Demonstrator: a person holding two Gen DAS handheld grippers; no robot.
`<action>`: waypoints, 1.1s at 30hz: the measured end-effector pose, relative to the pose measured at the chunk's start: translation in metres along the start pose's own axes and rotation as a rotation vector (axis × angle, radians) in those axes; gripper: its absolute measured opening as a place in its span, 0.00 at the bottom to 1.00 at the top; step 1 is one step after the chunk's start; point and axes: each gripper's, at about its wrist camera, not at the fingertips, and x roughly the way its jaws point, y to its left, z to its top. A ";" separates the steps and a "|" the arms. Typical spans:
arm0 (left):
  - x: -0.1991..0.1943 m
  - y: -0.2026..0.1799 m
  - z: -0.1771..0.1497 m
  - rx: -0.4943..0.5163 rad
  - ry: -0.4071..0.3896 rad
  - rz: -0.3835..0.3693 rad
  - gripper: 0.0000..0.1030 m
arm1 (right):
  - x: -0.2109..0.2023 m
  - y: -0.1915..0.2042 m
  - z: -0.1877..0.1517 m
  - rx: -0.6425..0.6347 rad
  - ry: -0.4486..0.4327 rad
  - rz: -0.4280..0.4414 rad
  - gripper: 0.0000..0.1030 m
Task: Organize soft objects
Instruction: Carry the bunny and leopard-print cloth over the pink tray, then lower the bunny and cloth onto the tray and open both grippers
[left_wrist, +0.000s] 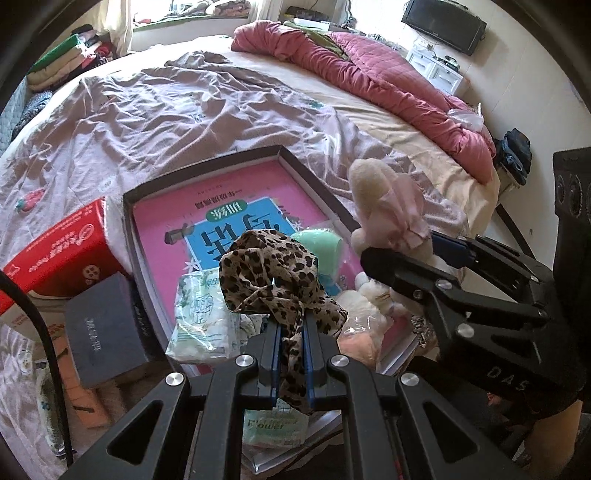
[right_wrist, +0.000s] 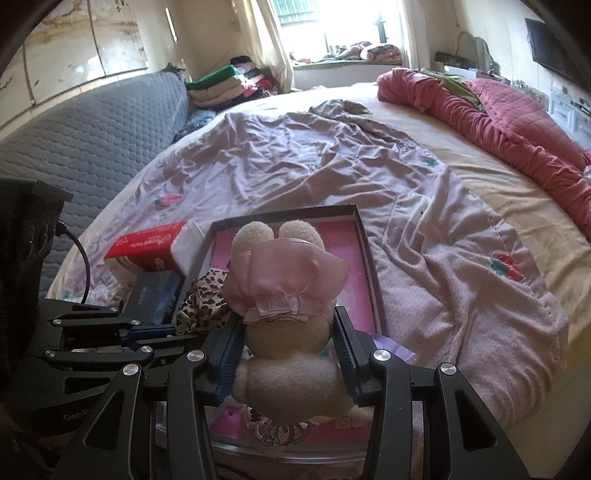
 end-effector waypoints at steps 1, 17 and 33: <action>0.002 0.000 0.000 0.000 0.003 -0.002 0.10 | 0.002 -0.001 0.000 0.001 0.004 0.000 0.47; 0.025 0.004 0.001 -0.005 0.052 -0.017 0.10 | 0.042 -0.009 -0.010 0.018 0.075 -0.019 0.51; 0.029 0.007 0.001 -0.020 0.060 -0.022 0.11 | 0.052 -0.007 -0.011 0.006 0.086 -0.052 0.56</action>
